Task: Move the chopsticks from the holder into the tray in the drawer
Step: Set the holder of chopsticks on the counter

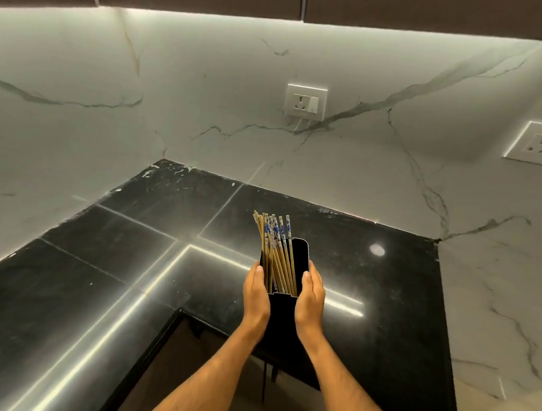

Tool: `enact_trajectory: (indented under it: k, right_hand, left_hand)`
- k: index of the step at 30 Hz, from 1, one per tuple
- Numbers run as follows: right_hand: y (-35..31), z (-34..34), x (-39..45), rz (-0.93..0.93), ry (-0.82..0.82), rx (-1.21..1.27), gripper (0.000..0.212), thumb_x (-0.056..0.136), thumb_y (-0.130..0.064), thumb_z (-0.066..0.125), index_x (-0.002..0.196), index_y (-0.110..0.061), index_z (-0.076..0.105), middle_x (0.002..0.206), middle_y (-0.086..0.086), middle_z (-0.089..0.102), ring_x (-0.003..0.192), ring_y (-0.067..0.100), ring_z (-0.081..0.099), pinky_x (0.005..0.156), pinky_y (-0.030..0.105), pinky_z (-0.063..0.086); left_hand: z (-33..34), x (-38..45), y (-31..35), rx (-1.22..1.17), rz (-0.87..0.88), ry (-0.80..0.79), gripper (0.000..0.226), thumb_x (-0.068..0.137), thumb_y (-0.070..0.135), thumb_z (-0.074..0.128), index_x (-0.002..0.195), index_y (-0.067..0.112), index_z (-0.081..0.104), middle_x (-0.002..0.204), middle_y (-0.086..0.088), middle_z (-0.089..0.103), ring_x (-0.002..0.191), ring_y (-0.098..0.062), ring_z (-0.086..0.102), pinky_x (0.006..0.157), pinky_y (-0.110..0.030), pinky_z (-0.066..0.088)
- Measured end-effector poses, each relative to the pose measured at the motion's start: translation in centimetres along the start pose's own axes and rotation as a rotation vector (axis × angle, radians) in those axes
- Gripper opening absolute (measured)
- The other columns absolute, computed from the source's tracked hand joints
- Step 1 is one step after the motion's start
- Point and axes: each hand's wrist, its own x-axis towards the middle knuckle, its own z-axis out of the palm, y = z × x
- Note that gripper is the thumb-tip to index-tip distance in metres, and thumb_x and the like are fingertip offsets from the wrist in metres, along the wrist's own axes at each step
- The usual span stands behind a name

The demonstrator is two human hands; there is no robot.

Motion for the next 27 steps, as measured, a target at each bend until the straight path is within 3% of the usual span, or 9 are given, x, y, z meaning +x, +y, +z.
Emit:
enact_trajectory:
  k: [5, 7, 9, 11, 12, 15, 17, 22, 27]
  right_hand:
    - [-1.7, 4.6, -4.3, -0.034, -0.128, 0.007, 0.043, 0.109, -0.016, 0.036, 0.151, -0.008, 0.042, 0.154, 0.007, 0.046, 0.142, 0.016, 0.042, 0.119, 0.031, 0.032]
    - [-2.1, 6.8, -6.7, -0.055, -0.199, 0.010, 0.043, 0.109, -0.016, 0.036, 0.151, -0.007, 0.041, 0.155, 0.007, 0.044, 0.143, 0.015, 0.040, 0.120, 0.030, 0.030]
    - [-2.6, 9.1, -9.9, -0.078, -0.268, 0.018, 0.041, 0.109, -0.014, 0.037, 0.150, -0.012, 0.043, 0.152, 0.002, 0.047, 0.138, 0.003, 0.042, 0.114, 0.018, 0.031]
    - [-2.8, 11.5, -14.0, -0.116, -0.339, 0.019, 0.037, 0.108, -0.012, 0.037, 0.138, -0.028, 0.050, 0.137, -0.010, 0.055, 0.120, -0.020, 0.048, 0.099, 0.002, 0.035]
    - [-2.8, 12.6, -16.1, -0.125, -0.378, 0.016, 0.037, 0.108, -0.011, 0.037, 0.134, -0.033, 0.052, 0.132, -0.013, 0.057, 0.116, -0.022, 0.051, 0.097, 0.001, 0.037]
    - [-2.1, 15.9, -23.0, -0.117, -0.498, 0.015, 0.039, 0.108, -0.011, 0.036, 0.142, -0.019, 0.054, 0.139, -0.002, 0.059, 0.129, 0.003, 0.053, 0.114, 0.027, 0.040]
    - [-1.6, 17.9, -27.5, -0.114, -0.571, 0.018, 0.038, 0.109, -0.012, 0.036, 0.141, -0.013, 0.056, 0.137, 0.004, 0.060, 0.130, 0.014, 0.055, 0.115, 0.040, 0.040]
    - [-0.4, 21.7, -39.6, -0.103, -0.823, -0.008, 0.036, 0.110, -0.016, 0.031, 0.129, -0.016, 0.061, 0.123, 0.009, 0.066, 0.114, 0.021, 0.064, 0.100, 0.048, 0.054]
    - [1.1, 24.3, -50.7, -0.028, -1.026, 0.003, 0.036, 0.110, -0.018, 0.030, 0.133, -0.015, 0.058, 0.127, 0.012, 0.063, 0.116, 0.022, 0.063, 0.099, 0.047, 0.055]
  left_hand:
    - [-6.1, -1.7, 2.5, -0.035, 0.046, 0.127, 0.039, 0.111, 0.021, 0.030, 0.120, 0.011, 0.066, 0.112, -0.010, 0.069, 0.110, -0.025, 0.064, 0.094, -0.033, 0.052]
    - [-9.3, -2.9, 3.4, -0.047, 0.050, 0.189, 0.039, 0.111, 0.022, 0.030, 0.126, 0.007, 0.064, 0.119, -0.012, 0.067, 0.115, -0.026, 0.062, 0.102, -0.039, 0.050]
    - [-13.0, -4.5, 4.2, -0.072, 0.047, 0.266, 0.040, 0.111, 0.022, 0.031, 0.130, 0.005, 0.062, 0.125, -0.014, 0.066, 0.119, -0.026, 0.061, 0.109, -0.045, 0.046]
    - [-17.3, -6.6, 4.7, -0.093, 0.058, 0.348, 0.039, 0.111, 0.019, 0.032, 0.131, 0.004, 0.062, 0.126, -0.014, 0.065, 0.120, -0.025, 0.060, 0.110, -0.044, 0.045]
    - [-19.5, -7.9, 4.9, -0.101, 0.065, 0.380, 0.039, 0.111, 0.018, 0.032, 0.130, 0.004, 0.062, 0.126, -0.016, 0.065, 0.120, -0.027, 0.060, 0.109, -0.045, 0.046]
    - [-26.5, -11.8, 5.2, -0.111, 0.062, 0.483, 0.040, 0.111, 0.017, 0.031, 0.128, 0.000, 0.063, 0.126, -0.020, 0.065, 0.122, -0.032, 0.059, 0.110, -0.050, 0.044]
    - [-30.9, -14.6, 5.3, -0.112, 0.052, 0.575, 0.040, 0.110, 0.015, 0.031, 0.129, -0.003, 0.061, 0.128, -0.024, 0.063, 0.123, -0.037, 0.057, 0.111, -0.054, 0.042]
    - [-41.2, -23.4, 4.7, -0.122, 0.021, 0.772, 0.042, 0.111, 0.022, 0.031, 0.135, -0.002, 0.055, 0.133, -0.024, 0.060, 0.127, -0.037, 0.056, 0.110, -0.056, 0.043]
    - [-49.7, -31.9, 4.0, -0.120, 0.023, 0.974, 0.041, 0.110, 0.026, 0.034, 0.135, 0.004, 0.057, 0.130, -0.016, 0.063, 0.124, -0.029, 0.059, 0.110, -0.050, 0.045]
